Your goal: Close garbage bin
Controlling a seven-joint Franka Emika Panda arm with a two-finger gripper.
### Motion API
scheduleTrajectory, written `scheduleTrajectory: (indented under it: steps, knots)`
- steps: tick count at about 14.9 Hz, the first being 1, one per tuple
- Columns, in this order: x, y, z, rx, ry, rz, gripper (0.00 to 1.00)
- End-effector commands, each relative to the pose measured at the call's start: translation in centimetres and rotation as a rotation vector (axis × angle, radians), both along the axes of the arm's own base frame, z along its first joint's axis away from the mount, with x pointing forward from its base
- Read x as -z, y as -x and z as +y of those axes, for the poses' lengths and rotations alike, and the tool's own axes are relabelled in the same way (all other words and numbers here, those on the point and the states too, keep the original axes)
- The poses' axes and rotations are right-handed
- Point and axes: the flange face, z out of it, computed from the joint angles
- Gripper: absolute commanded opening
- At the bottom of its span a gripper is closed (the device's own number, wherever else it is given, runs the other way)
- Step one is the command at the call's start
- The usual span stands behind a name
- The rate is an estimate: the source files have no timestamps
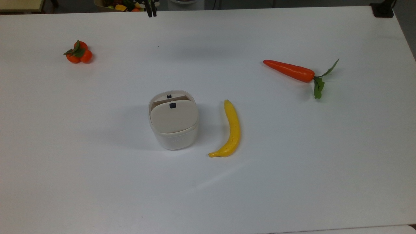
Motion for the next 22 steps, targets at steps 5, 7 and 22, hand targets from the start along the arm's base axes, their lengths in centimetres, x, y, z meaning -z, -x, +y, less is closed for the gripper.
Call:
scheduleTrajectory:
  steps: [5, 7, 22]
  knots:
    - [0.5, -1.5, 0.0, 0.014, -0.035, -0.088, 0.0]
    - [0.3, -2.1, -0.1, 0.025, -0.044, -0.13, 0.0]
    - [2.5, -8.8, 1.2, 0.163, -0.069, -0.443, 0.0]
